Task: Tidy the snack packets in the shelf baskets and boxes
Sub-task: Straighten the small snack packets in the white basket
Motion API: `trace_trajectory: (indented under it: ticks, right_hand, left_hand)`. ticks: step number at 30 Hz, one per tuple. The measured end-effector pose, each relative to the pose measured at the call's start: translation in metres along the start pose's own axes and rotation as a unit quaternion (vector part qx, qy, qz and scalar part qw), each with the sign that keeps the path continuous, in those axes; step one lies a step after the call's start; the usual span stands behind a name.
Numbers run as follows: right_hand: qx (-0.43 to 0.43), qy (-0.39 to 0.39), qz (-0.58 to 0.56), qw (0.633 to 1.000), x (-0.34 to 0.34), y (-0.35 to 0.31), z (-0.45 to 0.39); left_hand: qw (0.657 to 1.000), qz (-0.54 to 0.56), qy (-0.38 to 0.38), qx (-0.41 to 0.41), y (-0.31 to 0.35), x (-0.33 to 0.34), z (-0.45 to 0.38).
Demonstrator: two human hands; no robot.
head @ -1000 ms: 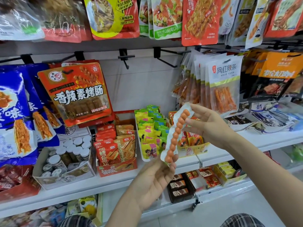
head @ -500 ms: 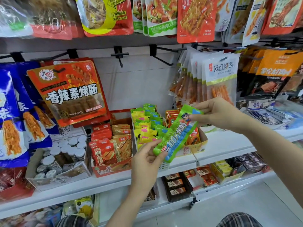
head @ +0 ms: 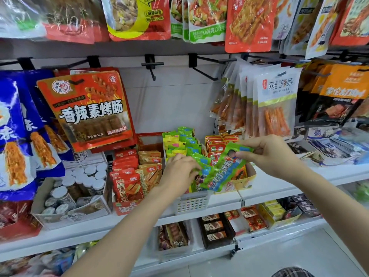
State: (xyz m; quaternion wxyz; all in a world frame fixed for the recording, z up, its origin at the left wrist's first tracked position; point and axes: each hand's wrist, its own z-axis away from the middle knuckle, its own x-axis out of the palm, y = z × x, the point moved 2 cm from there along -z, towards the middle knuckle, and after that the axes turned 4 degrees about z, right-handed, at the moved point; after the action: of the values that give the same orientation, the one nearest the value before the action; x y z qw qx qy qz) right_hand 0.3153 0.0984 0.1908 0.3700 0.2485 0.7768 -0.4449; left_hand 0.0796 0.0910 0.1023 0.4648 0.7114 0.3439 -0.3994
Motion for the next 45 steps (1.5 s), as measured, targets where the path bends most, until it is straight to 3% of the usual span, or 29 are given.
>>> trace_trajectory:
  ticks: [6,12,20,26,29,32,37,41,45]
  right_hand:
    - [-0.043,0.066,0.035,0.996,0.025,-0.013,-0.006]
    - [-0.077,0.079,0.046,0.993,0.027,-0.016,-0.002]
    - [-0.186,0.094,0.071,0.976,0.043,-0.023,0.010]
    - [-0.117,-0.054,0.093,0.987,0.102,-0.011,0.013]
    - [-0.057,-0.079,0.145,0.985,0.120,-0.008,0.004]
    - [0.021,-0.041,0.131,0.990,0.118,-0.002,0.000]
    - [0.032,-0.007,0.067,0.997,0.127,-0.010,0.015]
    - [0.067,-0.058,-0.001,0.996,0.112,-0.006,0.010]
    - [0.073,0.053,-0.051,0.995,0.071,-0.005,0.000]
  left_hand:
    - [0.999,-0.002,-0.041,-0.022,-0.008,0.000,-0.011]
    - [0.997,0.014,-0.058,-0.048,-0.010,-0.005,-0.020]
    - [0.995,0.031,0.003,-0.093,-0.014,-0.012,-0.029]
    - [0.996,0.041,-0.036,-0.072,-0.009,-0.014,-0.030]
    - [0.994,0.052,-0.064,-0.067,-0.011,-0.015,-0.031]
    - [0.993,0.068,-0.078,-0.063,-0.013,-0.017,-0.030]
    - [0.991,0.073,-0.086,-0.071,-0.012,-0.016,-0.027]
    - [0.989,0.099,-0.076,-0.079,-0.005,-0.016,-0.022]
    - [0.994,0.100,-0.039,-0.031,0.007,-0.030,-0.017]
